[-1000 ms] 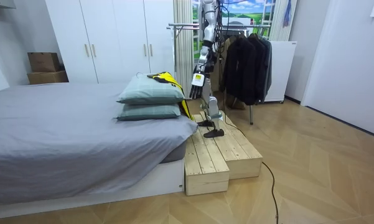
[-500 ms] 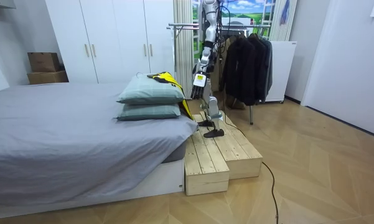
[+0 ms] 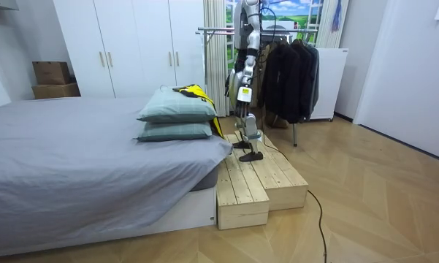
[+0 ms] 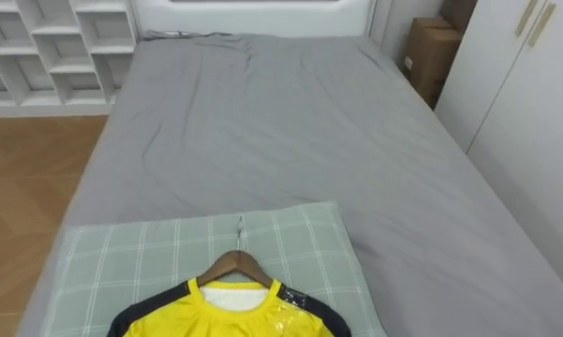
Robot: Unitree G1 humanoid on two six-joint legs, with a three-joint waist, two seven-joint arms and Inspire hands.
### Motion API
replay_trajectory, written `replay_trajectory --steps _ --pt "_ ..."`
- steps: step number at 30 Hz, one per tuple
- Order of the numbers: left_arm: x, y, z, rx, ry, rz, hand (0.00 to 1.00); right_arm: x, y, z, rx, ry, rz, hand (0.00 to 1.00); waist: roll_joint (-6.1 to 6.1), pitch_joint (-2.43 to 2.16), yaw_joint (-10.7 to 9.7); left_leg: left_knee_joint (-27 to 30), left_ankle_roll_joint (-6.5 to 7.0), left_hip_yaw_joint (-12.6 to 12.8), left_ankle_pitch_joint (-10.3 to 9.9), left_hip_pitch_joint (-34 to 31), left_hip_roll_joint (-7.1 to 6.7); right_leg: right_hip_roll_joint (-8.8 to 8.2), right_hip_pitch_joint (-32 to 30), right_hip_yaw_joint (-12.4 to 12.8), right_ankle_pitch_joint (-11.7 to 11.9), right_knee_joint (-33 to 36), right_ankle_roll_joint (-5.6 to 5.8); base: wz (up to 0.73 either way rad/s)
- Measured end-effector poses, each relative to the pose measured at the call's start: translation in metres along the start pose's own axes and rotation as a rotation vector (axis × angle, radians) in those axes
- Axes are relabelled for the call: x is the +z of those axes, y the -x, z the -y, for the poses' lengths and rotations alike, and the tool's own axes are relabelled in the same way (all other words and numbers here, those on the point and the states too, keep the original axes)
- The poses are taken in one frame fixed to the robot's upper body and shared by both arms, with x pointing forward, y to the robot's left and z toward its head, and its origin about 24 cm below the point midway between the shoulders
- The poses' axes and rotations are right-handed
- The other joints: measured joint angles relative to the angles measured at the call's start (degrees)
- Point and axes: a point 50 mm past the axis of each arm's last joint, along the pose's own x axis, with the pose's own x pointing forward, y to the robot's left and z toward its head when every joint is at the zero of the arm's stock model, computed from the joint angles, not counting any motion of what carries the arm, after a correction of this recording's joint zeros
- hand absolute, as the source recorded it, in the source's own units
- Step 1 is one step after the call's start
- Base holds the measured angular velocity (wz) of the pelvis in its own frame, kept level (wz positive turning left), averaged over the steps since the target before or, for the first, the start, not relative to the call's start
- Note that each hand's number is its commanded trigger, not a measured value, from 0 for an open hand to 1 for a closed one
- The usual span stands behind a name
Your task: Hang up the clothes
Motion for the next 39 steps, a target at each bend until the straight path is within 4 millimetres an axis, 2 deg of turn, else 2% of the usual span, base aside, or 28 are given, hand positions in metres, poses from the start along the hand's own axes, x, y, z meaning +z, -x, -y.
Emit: replay_trajectory --steps 3,6,8,10,18,25,29,32,36,39 --pt "0.002 -0.001 -0.009 0.081 0.045 0.007 0.00 0.002 -0.001 -0.001 -0.007 0.022 0.000 0.00 -0.01 -0.05 0.17 0.51 0.02 -0.89 0.02 -0.66 -0.03 -0.08 -0.06 -0.78 -0.01 0.00 0.01 0.17" --pt "0.017 -0.001 -0.018 0.165 0.090 0.076 0.00 0.003 -0.001 -0.001 -0.015 0.033 0.002 0.00 0.27 -0.12 0.51 0.90 0.02 -1.73 0.02 -1.16 -0.02 -0.03 -0.06 -1.15 -0.10 -0.01 0.04 0.12" --pt "0.030 0.000 -0.024 0.229 0.112 0.149 0.00 0.005 0.000 0.003 -0.025 0.062 0.009 0.00 0.88 -0.42 0.89 0.94 0.02 -1.90 0.04 -0.98 0.02 0.01 0.16 -1.34 -0.10 0.00 0.04 0.02" --pt "0.034 0.001 -0.031 0.291 0.103 0.184 0.00 0.008 0.001 0.006 -0.034 0.082 0.020 0.00 1.30 -0.50 0.97 1.02 0.02 -2.13 0.05 -0.70 0.01 -0.02 0.55 -1.85 -0.11 0.01 0.06 0.05" --pt "0.064 0.012 -0.055 0.587 0.069 0.367 0.00 0.003 0.005 0.017 -0.078 0.103 0.024 0.00 1.75 -0.45 1.07 0.89 0.02 -2.27 0.04 0.46 -0.05 -0.07 1.77 -1.88 -0.21 -0.17 0.16 0.01" --pt "0.099 0.029 -0.067 0.788 0.002 0.583 0.00 0.002 0.008 0.024 -0.121 0.075 0.033 0.00 2.50 -0.56 -0.16 0.92 0.01 -2.89 0.04 0.12 -0.10 -0.04 1.46 -2.09 -0.21 0.06 0.14 0.02" --pt "0.129 0.048 -0.075 0.919 -0.028 0.771 0.00 0.005 0.009 0.029 -0.138 0.069 0.040 0.00 3.22 -1.01 -0.77 0.96 0.01 -2.86 0.04 -0.27 -0.10 -0.04 0.95 -2.00 -0.21 0.11 0.12 0.00" --pt "0.145 0.060 -0.078 0.987 -0.059 0.882 0.00 0.005 0.010 0.032 -0.146 0.071 0.041 0.00 3.35 -1.11 -1.72 0.98 0.02 -2.84 0.07 -0.28 -0.13 -0.08 0.96 -2.04 -0.21 0.10 0.12 0.00" --pt "0.160 0.073 -0.072 1.009 -0.080 0.995 0.00 0.003 0.011 0.034 -0.150 0.078 0.045 0.00 3.37 -0.98 -2.17 0.98 0.02 -2.48 0.10 -0.04 -0.18 -0.12 0.96 -1.02 -0.23 0.09 0.14 -0.06" --pt "0.173 0.078 -0.068 1.018 -0.103 1.054 0.00 0.004 0.011 0.033 -0.145 0.080 0.048 0.00 3.16 -0.54 -2.36 0.94 0.02 -1.83 0.10 -0.04 -0.17 -0.08 0.71 -0.24 -0.25 0.11 0.14 -0.11"
